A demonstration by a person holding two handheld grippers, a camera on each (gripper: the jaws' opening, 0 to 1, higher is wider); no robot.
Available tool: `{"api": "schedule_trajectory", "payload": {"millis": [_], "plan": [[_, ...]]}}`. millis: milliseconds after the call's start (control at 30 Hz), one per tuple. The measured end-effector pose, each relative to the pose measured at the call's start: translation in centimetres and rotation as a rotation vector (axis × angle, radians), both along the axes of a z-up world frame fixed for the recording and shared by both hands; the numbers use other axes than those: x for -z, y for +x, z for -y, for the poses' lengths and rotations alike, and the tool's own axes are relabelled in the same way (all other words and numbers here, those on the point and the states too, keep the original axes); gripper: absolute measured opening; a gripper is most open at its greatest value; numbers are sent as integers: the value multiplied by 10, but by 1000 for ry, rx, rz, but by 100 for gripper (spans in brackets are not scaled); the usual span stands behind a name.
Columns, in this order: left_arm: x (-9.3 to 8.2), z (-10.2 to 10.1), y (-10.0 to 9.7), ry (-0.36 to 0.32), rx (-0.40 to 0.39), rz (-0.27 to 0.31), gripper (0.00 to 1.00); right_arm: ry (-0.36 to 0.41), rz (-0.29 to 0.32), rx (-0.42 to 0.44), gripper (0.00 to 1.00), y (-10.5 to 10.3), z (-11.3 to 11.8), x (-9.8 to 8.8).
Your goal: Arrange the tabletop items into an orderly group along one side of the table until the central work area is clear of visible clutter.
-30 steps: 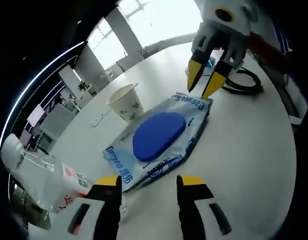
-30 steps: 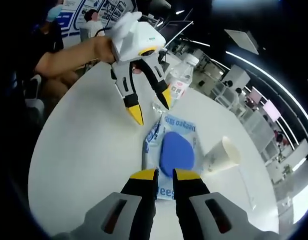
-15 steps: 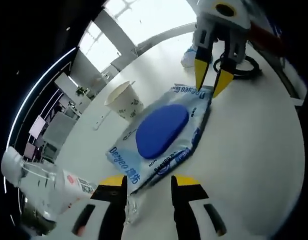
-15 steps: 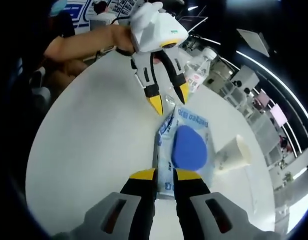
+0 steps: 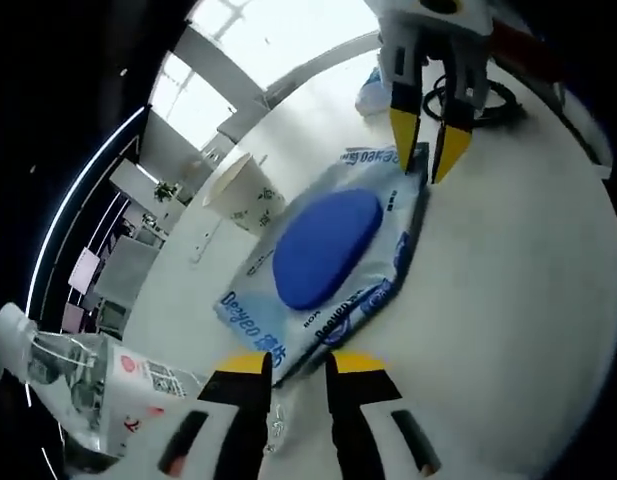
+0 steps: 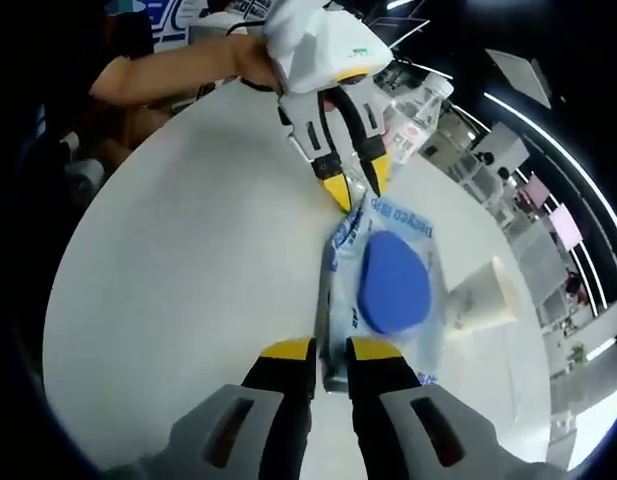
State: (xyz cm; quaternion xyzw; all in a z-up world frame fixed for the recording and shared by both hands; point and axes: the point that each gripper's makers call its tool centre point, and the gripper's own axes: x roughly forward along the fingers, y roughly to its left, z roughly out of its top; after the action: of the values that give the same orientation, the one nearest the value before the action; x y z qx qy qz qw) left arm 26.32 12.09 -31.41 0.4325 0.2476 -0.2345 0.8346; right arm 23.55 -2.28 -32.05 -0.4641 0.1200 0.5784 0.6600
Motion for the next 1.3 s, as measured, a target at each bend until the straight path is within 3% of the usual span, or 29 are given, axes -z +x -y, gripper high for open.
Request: {"api": "schedule_trajectory", "payload": {"millis": [167,467,733,1033,1300], "plan": [[7,-2,1,36,21,-7,7,7,-5,13,5,1,1,1],[7,-3,2,25,19,3,1,5,5,22,0,-2,1,2],[6,-2,1,59,47,28,0,-2,49,22,0,-2,2,-2],[3,1,0,50,59,39,0,-1,81,14,0,-1,6,-7],[-14,1,-4,31,51,113,0,33,171,13,0,1,7,-26]]}}
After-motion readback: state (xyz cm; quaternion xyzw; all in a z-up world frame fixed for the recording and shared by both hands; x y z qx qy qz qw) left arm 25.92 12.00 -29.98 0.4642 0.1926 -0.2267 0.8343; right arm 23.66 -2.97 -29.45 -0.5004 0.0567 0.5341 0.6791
